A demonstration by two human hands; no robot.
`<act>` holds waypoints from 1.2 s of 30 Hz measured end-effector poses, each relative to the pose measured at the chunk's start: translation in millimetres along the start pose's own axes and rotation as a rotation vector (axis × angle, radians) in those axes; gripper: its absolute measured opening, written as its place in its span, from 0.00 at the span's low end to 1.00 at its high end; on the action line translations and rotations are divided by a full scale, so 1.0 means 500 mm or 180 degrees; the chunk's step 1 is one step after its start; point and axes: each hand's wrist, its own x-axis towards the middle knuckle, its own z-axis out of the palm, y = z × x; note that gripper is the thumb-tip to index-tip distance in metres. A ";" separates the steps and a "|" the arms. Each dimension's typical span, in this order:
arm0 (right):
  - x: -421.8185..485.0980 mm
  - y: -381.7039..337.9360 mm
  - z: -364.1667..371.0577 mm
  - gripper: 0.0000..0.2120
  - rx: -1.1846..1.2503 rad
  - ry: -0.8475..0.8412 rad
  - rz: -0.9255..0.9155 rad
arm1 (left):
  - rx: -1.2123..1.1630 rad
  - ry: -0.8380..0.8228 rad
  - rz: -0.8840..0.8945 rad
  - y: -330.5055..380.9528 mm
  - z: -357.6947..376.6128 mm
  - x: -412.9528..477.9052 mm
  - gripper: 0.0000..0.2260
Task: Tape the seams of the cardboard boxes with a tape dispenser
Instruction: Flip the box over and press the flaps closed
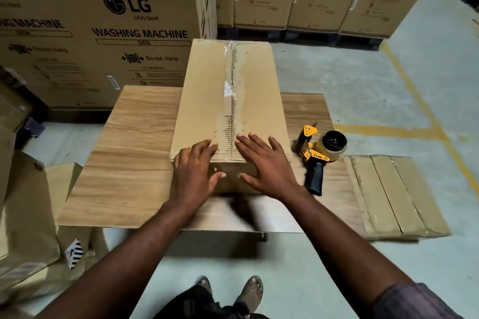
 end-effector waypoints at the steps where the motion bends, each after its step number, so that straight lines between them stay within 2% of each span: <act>1: 0.000 -0.003 0.001 0.35 0.0090 0.0084 0.0067 | -0.0024 0.0049 -0.0037 0.003 -0.001 -0.001 0.30; 5: 0.007 -0.018 -0.003 0.32 0.0273 0.0178 0.0287 | -0.0112 0.0150 -0.0120 0.012 -0.003 -0.003 0.28; 9: 0.000 -0.031 -0.006 0.38 0.0241 -0.0030 0.0397 | -0.0144 0.0046 -0.0030 -0.001 -0.006 -0.007 0.31; 15: -0.004 -0.077 0.012 0.32 0.0281 0.0328 0.0858 | -0.0379 0.0193 -0.0112 -0.002 -0.001 -0.001 0.28; 19: -0.028 -0.082 0.007 0.38 0.0401 0.0254 0.0886 | -0.0476 0.0056 -0.0057 -0.009 -0.003 -0.006 0.30; 21: -0.049 -0.074 0.005 0.35 0.0590 0.0460 0.0925 | -0.0478 -0.0002 0.0038 -0.012 -0.007 -0.012 0.32; 23: -0.074 -0.055 0.006 0.28 0.0747 0.0932 0.1063 | -0.0629 0.0069 0.0042 -0.013 -0.013 -0.013 0.30; 26: -0.128 0.007 0.006 0.19 0.1267 0.1871 0.2080 | -0.1346 0.0349 0.0088 0.013 -0.016 -0.019 0.27; 27: -0.148 0.032 0.002 0.18 0.1400 0.2039 0.2521 | -0.1566 0.0434 0.0223 0.036 -0.016 -0.022 0.26; 29: -0.184 0.073 -0.004 0.18 0.1575 0.1957 0.3165 | -0.1803 0.0443 0.0631 0.104 -0.014 -0.031 0.22; 32: -0.217 0.119 -0.008 0.19 0.1814 0.1414 0.3465 | -0.2275 -0.0090 0.1014 0.222 0.025 -0.031 0.19; 34: -0.221 0.148 -0.009 0.17 0.1923 0.1003 0.3544 | -0.2465 -0.0706 0.0914 0.286 0.078 -0.012 0.20; 36: -0.221 0.182 0.000 0.18 0.1955 0.0647 0.3538 | -0.2302 -0.1471 0.0740 0.337 0.146 0.015 0.24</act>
